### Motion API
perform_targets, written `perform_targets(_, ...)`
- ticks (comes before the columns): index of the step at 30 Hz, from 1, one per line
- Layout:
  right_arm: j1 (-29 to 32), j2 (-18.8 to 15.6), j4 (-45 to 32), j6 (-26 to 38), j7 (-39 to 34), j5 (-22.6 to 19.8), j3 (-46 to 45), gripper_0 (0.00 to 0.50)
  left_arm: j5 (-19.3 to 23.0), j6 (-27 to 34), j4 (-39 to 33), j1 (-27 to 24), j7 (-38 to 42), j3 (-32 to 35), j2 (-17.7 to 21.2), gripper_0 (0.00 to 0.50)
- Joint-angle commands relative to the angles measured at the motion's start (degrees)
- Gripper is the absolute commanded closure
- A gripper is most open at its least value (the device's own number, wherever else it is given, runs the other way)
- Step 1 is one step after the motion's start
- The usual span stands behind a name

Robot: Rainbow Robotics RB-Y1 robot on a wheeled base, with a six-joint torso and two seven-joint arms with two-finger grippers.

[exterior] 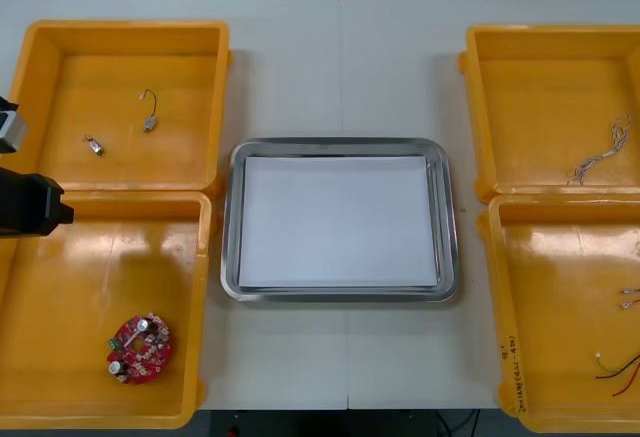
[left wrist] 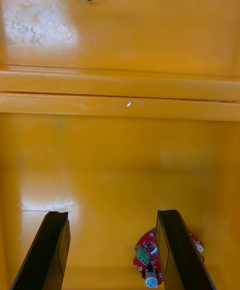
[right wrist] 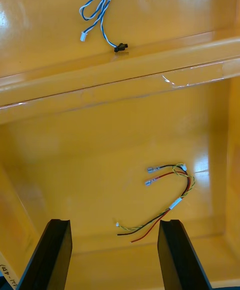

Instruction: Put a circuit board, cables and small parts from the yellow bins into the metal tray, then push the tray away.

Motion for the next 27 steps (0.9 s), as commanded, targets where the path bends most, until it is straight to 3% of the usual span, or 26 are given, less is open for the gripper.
perform_targets(1,0.54,-2.53,-1.18,-0.31,0.05,0.13,-0.90,0.000,0.47,0.33,-0.90,0.92,0.77,0.05,2.49,0.000)
perform_targets(27,0.54,-2.53,-1.18,-0.31,0.05,0.13,-0.90,0.000,0.47,0.33,-0.90,0.92,0.77,0.05,2.49,0.000)
